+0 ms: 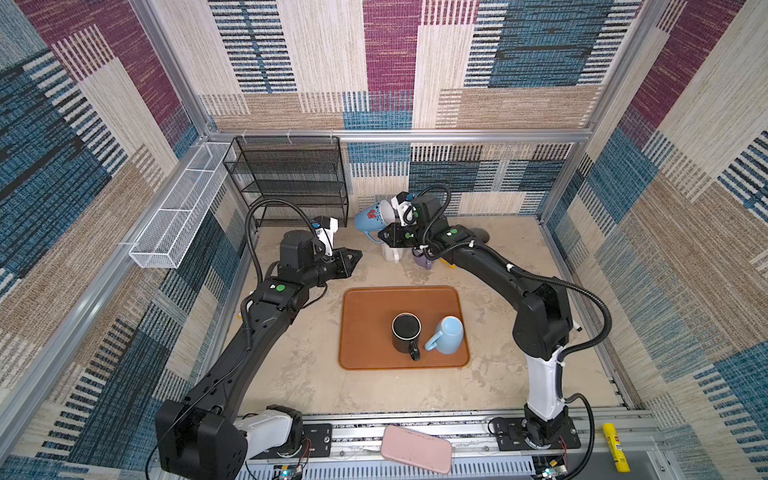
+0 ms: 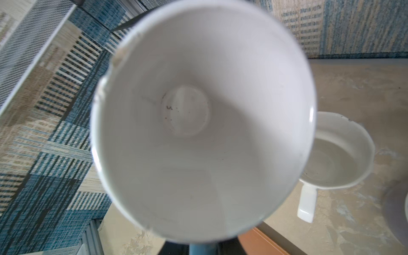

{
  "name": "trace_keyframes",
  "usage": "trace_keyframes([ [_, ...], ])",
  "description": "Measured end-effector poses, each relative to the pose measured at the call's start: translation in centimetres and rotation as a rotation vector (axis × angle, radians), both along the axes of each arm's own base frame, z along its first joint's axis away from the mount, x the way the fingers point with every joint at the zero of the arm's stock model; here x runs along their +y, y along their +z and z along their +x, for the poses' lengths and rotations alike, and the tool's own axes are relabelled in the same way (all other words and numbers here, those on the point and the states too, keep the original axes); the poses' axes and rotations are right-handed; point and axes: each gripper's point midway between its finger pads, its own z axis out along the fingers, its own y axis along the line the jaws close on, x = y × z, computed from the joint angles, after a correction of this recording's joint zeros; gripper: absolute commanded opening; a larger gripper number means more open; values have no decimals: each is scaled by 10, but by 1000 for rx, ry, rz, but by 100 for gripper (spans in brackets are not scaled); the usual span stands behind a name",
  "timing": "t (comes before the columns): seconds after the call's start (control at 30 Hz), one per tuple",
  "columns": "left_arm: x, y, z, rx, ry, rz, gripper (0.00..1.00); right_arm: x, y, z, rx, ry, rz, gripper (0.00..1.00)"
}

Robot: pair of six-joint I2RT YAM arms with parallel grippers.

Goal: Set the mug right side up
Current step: 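Open the left gripper off the blue mug while the right gripper pulls it away, then carry the upright blue dotted mug with the right gripper down beside the white mug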

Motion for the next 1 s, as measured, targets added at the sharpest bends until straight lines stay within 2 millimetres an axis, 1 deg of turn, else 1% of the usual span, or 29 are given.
trace_keyframes([
  [0.13,4,-5,1,20,21,19,13,13,-21,6,29,-23,-93,0],
  [0.27,7,-11,2,41,39,35,13,22,-42,12,53,-52,-177,0],
  [0.4,7,-16,1,51,38,38,13,27,-64,13,79,-76,-251,0],
  [0.63,7,-24,0,71,37,43,12,29,-101,13,110,-103,-368,0],
  [0.8,6,-29,1,83,34,45,12,29,-120,11,118,-113,-422,0],
  [1.0,6,-30,0,86,34,46,12,28,-133,12,105,-116,-475,0],
])
